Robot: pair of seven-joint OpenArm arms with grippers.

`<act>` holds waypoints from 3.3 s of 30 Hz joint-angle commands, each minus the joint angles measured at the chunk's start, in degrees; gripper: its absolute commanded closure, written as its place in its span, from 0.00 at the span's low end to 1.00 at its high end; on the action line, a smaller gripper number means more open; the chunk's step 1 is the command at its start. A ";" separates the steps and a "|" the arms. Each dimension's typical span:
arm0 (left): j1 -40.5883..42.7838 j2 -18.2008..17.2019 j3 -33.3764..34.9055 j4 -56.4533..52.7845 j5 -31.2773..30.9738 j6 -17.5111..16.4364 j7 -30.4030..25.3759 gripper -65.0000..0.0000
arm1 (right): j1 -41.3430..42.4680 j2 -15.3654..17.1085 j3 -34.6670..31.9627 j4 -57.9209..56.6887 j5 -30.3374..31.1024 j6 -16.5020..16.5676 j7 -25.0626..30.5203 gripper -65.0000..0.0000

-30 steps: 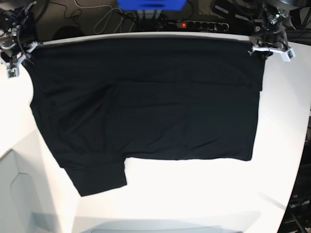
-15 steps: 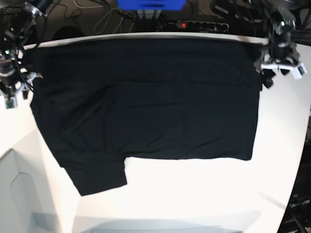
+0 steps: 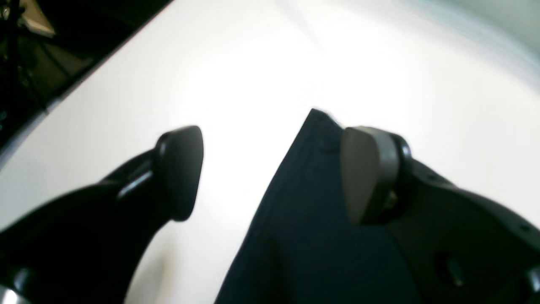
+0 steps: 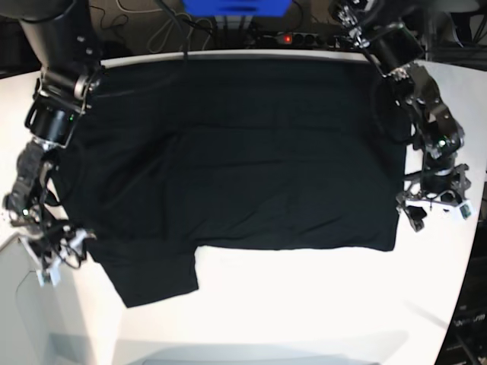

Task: Fold the T-shirt properly
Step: 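Release the shoulder edge and move both grippers to the shirt's side edges, then grasp the side edges with both grippers and fold the hem half over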

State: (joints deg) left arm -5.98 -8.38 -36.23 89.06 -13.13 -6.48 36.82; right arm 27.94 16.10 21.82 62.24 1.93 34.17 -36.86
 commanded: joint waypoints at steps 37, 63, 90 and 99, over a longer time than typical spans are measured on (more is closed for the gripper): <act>-25.10 -9.95 30.47 -61.23 -0.72 0.02 -31.50 0.25 | 1.46 1.70 -8.33 -28.79 0.04 -12.33 27.06 0.53; -21.58 -9.07 34.25 -51.65 -6.17 0.46 -29.74 1.00 | 2.87 1.79 -8.07 -27.47 0.40 -12.59 27.15 1.00; 1.45 -9.95 15.70 -6.29 -7.67 0.37 -10.93 1.00 | -21.66 1.79 -0.07 13.32 0.57 -12.15 26.80 1.00; 12.88 -3.97 7.00 1.54 -7.67 0.11 -10.75 1.00 | -32.03 2.06 0.64 20.71 0.57 -12.15 26.97 1.00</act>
State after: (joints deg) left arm 7.66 -11.42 -28.88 89.45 -20.75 -6.74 27.68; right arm -4.99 16.97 21.98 81.76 2.02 22.92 -11.57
